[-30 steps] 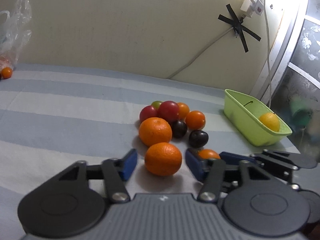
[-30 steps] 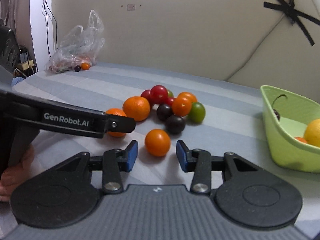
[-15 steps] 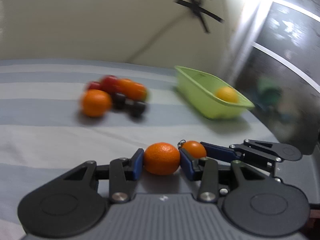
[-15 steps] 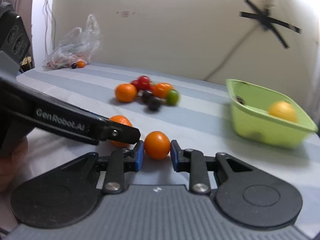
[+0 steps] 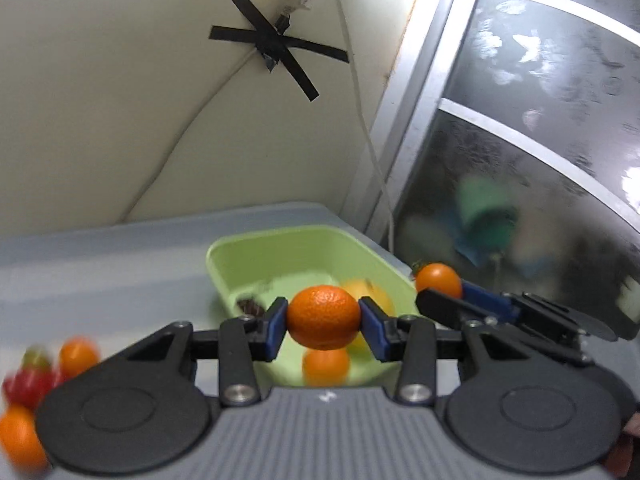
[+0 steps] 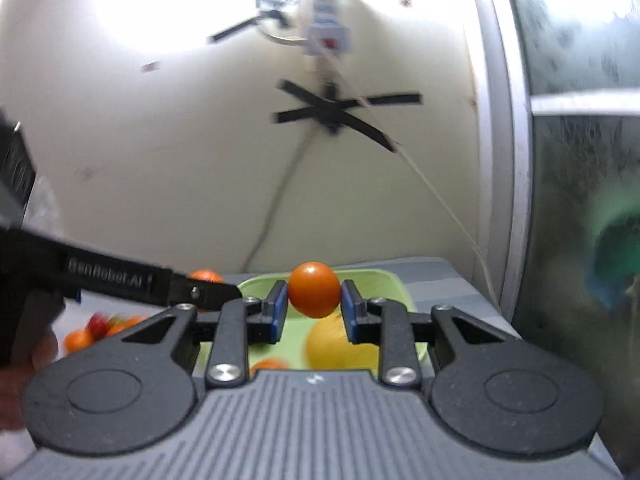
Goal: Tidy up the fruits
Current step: 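Lower both held fruits into the green basket and open both tools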
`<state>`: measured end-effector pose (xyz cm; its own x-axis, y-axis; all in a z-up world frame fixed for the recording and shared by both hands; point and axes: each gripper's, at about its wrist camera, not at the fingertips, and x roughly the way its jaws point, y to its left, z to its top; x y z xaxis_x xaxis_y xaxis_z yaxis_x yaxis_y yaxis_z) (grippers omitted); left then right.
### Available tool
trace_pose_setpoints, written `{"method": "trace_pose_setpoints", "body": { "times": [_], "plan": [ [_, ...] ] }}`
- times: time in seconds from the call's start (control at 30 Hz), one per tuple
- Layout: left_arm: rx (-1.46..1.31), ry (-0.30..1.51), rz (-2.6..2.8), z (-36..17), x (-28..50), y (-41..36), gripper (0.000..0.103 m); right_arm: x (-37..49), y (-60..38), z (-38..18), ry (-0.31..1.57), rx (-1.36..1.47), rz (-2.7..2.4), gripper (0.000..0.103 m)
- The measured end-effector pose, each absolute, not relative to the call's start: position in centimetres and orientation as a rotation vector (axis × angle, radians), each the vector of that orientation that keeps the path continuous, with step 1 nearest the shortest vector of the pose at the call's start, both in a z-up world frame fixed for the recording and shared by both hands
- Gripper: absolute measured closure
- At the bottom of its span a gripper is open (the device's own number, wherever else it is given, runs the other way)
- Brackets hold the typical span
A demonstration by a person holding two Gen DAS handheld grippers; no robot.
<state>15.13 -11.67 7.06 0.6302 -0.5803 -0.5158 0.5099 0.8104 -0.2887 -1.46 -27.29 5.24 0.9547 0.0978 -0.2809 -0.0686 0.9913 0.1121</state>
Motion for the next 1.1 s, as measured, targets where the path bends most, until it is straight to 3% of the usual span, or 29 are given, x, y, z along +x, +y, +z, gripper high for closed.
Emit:
{"method": "trace_pose_setpoints", "body": {
  "times": [0.2,0.4,0.63,0.9,1.03,1.1],
  "plan": [
    [-0.095,0.720,-0.572,4.9,21.3,-15.4,0.064,5.6,-31.1,3.3,0.427,0.216,0.068,0.072],
    [-0.039,0.753,-0.543,3.0,22.8,-17.2,0.062,7.1,-31.4,1.8,0.450,0.204,0.055,0.070],
    [-0.062,0.718,-0.508,3.4,22.8,-16.6,0.049,6.2,-32.4,1.6,0.410,0.255,0.063,0.063],
    [-0.161,0.524,-0.506,9.4,16.6,-9.9,0.049,2.9,-33.7,2.6,0.268,0.348,0.029,0.063],
    [-0.170,0.434,-0.383,10.6,11.5,-3.2,0.039,1.4,-33.8,3.5,0.233,0.402,0.037,0.063],
    [-0.152,0.433,-0.285,10.0,9.4,0.1,0.039,0.2,-33.3,3.8,0.224,0.422,0.068,0.063]
  ]
}}
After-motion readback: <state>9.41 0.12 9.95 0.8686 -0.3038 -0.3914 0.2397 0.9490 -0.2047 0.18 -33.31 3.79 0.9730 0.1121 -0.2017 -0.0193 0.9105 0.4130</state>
